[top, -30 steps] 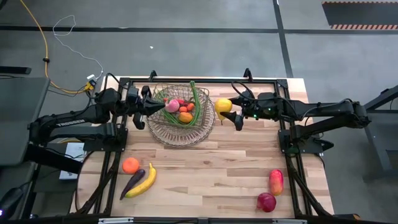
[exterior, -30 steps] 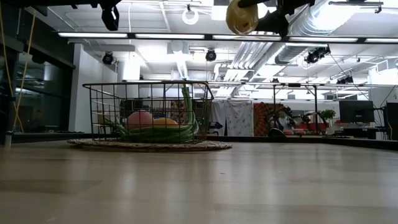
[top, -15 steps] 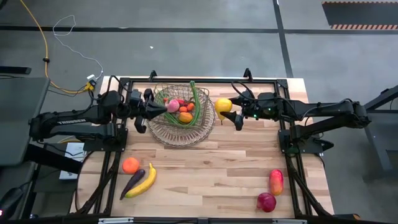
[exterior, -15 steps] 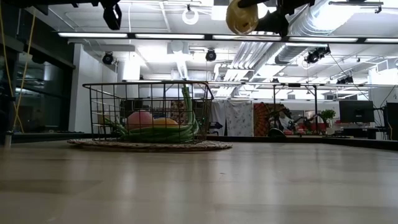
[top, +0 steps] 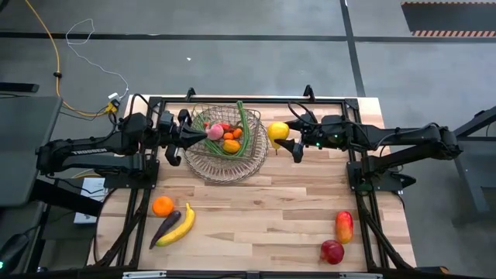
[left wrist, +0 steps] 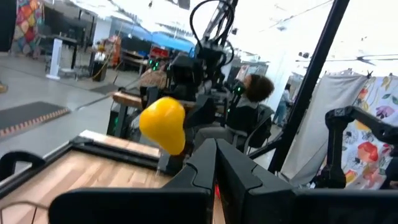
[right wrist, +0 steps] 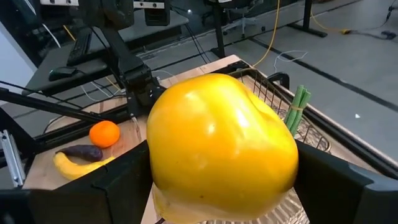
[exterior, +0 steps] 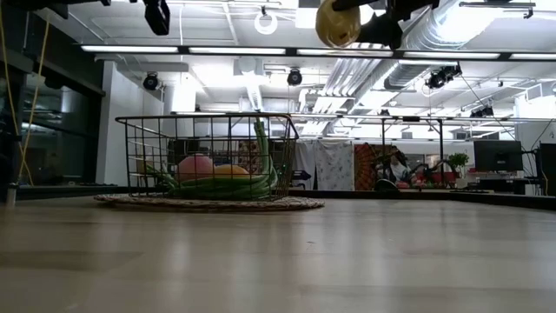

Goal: Build produce basket
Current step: Put the yellow pear into the wire basket

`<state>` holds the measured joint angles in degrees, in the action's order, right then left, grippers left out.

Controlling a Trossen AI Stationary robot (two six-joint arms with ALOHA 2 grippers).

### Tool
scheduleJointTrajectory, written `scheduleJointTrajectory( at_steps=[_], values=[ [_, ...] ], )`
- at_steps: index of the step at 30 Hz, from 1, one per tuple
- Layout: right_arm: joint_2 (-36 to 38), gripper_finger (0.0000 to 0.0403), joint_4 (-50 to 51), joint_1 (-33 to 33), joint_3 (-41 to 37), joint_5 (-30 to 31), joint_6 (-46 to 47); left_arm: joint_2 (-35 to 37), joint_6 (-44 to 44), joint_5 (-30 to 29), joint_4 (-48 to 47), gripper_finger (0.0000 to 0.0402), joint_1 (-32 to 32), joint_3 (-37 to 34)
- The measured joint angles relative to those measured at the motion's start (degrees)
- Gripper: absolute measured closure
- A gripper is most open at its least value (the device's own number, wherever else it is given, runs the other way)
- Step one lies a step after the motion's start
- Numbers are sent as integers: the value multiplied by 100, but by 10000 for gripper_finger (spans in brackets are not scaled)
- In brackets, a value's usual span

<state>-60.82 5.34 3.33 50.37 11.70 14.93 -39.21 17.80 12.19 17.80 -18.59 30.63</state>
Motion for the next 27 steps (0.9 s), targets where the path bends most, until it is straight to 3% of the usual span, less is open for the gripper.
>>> scheduleJointTrajectory(
  at_steps=[27],
  values=[
    [2,83,-8,0,-2,-17,54,-1,-126,-3,41,401,-1,0]
  ],
)
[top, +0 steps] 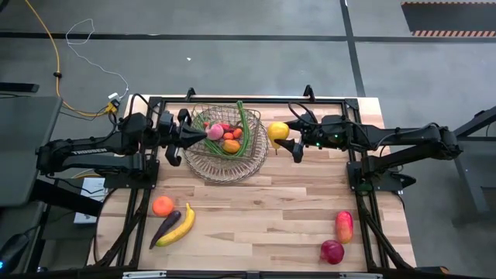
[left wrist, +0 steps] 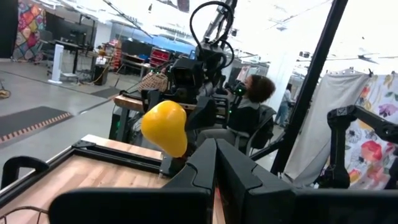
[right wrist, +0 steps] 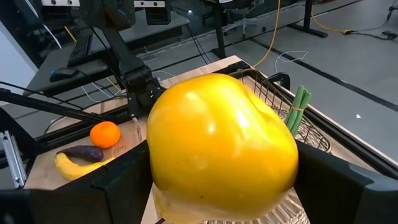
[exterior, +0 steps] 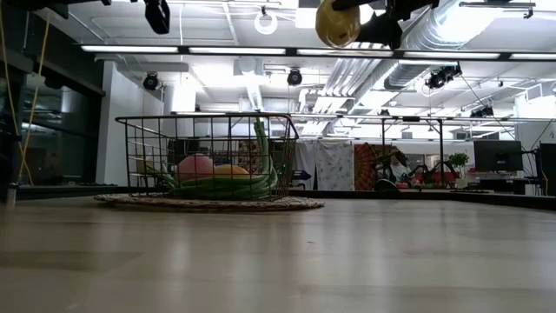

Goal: Build produce basket
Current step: Put the yellow pear into the wire basket

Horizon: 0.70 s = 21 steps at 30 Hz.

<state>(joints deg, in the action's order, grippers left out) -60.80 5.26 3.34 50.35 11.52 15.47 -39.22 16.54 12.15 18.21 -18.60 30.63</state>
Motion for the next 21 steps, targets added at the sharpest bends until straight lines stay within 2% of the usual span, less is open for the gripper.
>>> scheduleJointTrajectory(
  at_steps=[21],
  values=[
    [0,83,4,0,0,1,100,0,-269,418,3,402,-4,0]
  ],
)
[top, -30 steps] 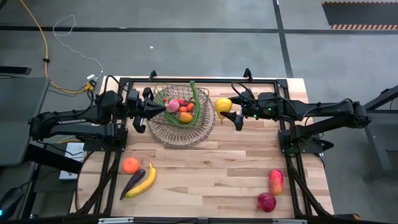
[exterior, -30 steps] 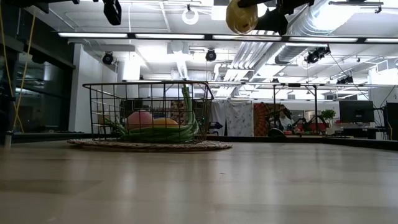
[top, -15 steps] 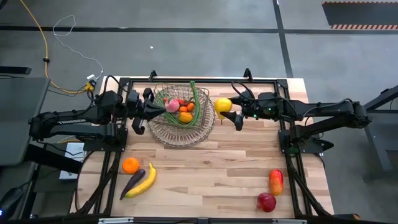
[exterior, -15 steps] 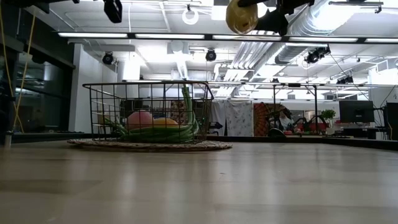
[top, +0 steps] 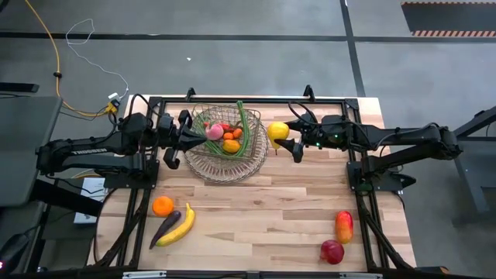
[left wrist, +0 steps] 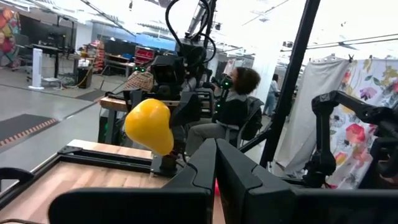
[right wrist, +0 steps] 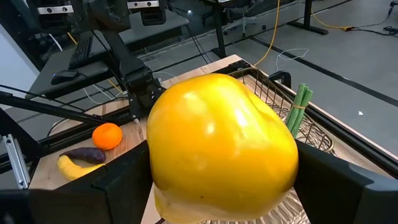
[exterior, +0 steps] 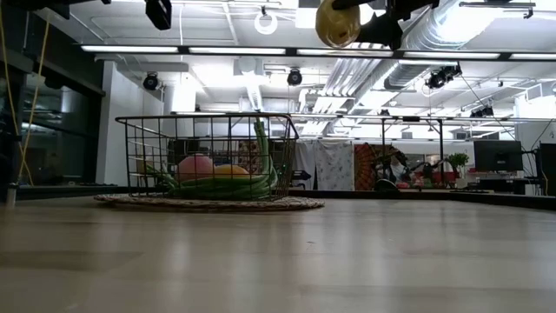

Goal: Build produce basket
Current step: Put the yellow pear into the wire basket

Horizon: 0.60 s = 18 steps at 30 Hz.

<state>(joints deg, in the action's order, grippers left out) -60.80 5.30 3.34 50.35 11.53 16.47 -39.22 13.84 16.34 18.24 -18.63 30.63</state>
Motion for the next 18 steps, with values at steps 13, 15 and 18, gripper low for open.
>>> scheduleJointTrajectory(
  at_steps=[13,15,18],
  values=[
    [-902,83,-249,2,267,276,416,31,46,-35,7,401,-11,0],
    [-1303,83,-297,18,593,281,409,31,46,-98,9,401,-11,0],
    [-1980,83,-310,113,1196,156,318,28,48,-180,26,401,-11,0]
  ],
)
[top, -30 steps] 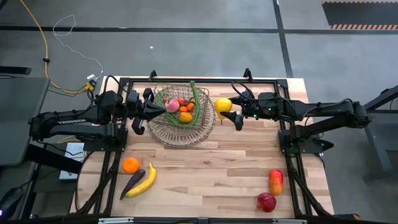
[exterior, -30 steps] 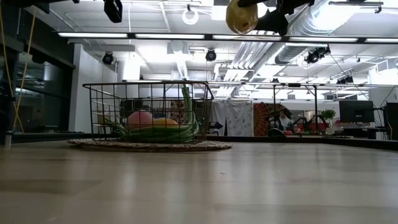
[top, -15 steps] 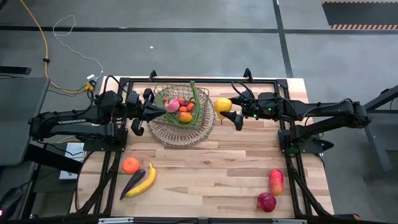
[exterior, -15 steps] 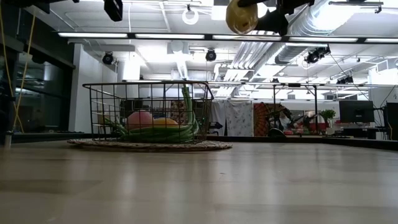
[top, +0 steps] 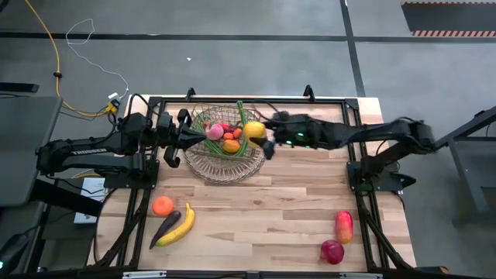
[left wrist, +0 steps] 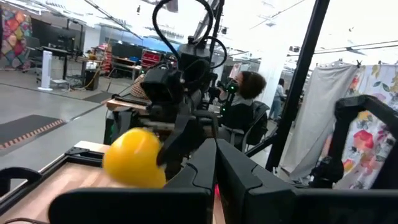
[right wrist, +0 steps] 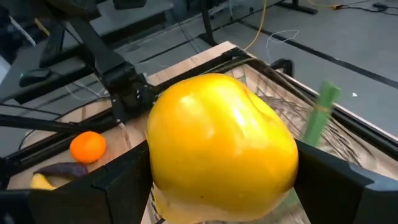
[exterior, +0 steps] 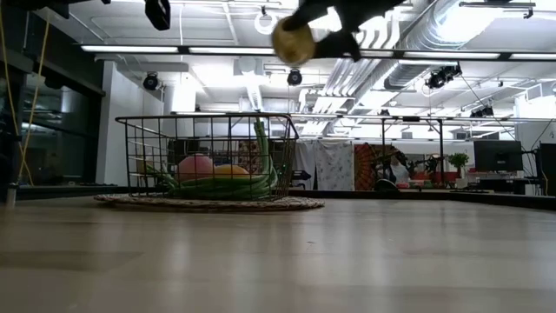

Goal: Build produce basket
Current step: Put the yellow pear into the wire basket

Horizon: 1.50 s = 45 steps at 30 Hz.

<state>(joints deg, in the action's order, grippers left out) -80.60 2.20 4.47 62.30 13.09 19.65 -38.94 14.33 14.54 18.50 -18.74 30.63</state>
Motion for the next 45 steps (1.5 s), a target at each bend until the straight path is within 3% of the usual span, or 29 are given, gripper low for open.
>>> scheduleJointTrajectory(
  at_steps=[8,12,15,19,24,27,35,45],
  values=[
    [-1923,83,40,285,1649,-309,-324,0,44,-96,28,401,0,0],
    [-2717,83,58,433,2294,25,-537,-2,54,-143,258,401,0,0],
    [-3221,83,236,624,2750,22,56,-2,205,-141,620,402,1,0],
    [-3735,83,804,829,3367,-441,1155,0,306,-8,965,401,2,0],
    [-4281,83,1980,915,4074,-487,1661,-2,306,3,1001,402,4,0],
    [-4489,83,2370,953,4334,-434,1794,0,306,3,999,401,4,0],
    [-4544,83,2236,986,4391,-462,2289,-2,304,-6,1003,402,0,0],
    [-4546,83,2381,1146,4391,-1078,2457,-2,335,24,1005,402,2,0]
  ],
)
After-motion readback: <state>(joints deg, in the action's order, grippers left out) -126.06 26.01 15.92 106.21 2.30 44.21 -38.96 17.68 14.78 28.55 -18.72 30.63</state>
